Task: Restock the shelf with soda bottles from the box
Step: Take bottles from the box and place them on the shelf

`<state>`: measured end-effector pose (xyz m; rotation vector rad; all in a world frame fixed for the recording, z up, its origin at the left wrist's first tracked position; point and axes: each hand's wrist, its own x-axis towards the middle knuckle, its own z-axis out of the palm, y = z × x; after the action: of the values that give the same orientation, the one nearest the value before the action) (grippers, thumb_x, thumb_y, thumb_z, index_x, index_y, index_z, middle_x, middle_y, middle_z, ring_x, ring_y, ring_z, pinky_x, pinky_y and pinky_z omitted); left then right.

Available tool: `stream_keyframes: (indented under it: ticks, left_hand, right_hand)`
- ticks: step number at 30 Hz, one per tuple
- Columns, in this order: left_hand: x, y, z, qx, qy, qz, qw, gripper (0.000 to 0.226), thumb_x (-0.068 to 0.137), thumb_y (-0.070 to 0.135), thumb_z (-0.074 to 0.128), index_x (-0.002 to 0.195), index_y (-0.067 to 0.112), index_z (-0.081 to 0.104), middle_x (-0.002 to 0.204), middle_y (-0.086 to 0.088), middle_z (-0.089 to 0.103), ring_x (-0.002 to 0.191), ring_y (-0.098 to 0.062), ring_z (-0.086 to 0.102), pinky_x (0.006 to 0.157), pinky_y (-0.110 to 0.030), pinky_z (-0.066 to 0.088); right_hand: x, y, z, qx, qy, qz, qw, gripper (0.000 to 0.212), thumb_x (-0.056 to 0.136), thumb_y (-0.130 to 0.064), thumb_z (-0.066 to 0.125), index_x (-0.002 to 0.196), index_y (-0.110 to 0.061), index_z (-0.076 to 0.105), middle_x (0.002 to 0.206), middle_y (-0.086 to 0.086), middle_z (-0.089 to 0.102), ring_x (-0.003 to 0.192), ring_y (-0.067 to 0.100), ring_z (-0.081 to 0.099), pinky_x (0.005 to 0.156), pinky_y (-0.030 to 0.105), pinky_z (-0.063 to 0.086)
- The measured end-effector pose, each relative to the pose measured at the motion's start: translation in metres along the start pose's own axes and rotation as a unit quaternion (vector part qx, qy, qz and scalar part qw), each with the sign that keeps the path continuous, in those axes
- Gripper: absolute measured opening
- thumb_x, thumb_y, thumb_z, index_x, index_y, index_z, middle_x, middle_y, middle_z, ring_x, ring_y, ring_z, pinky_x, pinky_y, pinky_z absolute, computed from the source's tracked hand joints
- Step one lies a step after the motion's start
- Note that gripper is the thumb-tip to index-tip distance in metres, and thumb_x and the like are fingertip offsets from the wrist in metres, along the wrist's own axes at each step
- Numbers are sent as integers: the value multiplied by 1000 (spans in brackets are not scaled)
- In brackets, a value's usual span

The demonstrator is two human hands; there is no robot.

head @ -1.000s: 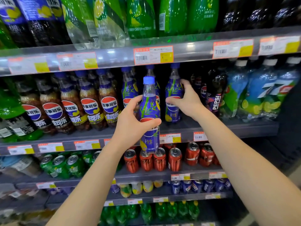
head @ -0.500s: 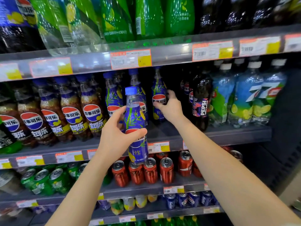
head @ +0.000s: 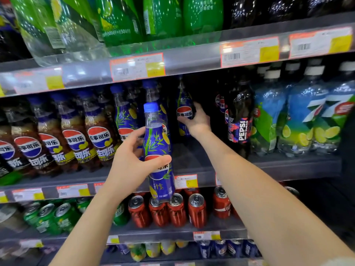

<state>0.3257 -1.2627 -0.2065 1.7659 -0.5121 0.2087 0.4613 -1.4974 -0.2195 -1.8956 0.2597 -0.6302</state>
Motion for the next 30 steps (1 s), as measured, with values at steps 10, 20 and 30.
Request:
stream_keyframes:
  ticks: [10, 20, 30]
  left_hand:
    - [1, 4, 11, -7, 7, 0, 1000, 73, 68, 7, 93, 129, 32, 61, 113, 9, 74, 98, -12, 76, 81, -29, 63]
    - [4, 7, 7, -1, 7, 2, 1000, 74, 69, 8, 93, 131, 31, 60, 115, 6, 74, 99, -14, 76, 84, -34, 63]
    - [6, 6, 6, 10, -2, -10, 1000, 81, 68, 15, 95, 137, 31, 56, 118, 5, 71, 97, -13, 76, 85, -39, 63]
  right_hand:
    - [20, 4, 8, -4, 5, -18, 1000, 86, 83, -31, 82, 156, -22, 37, 137, 12, 62, 123, 31, 61, 101, 37, 48]
    - [27, 3, 12, 8, 4, -31, 999, 78, 86, -26, 80, 153, -20, 40, 136, 12, 63, 123, 30, 61, 96, 30, 46]
    - [25, -3, 8, 2, -8, -20, 1000, 76, 90, -23, 77, 154, -17, 37, 140, 12, 61, 128, 29, 58, 95, 27, 42]
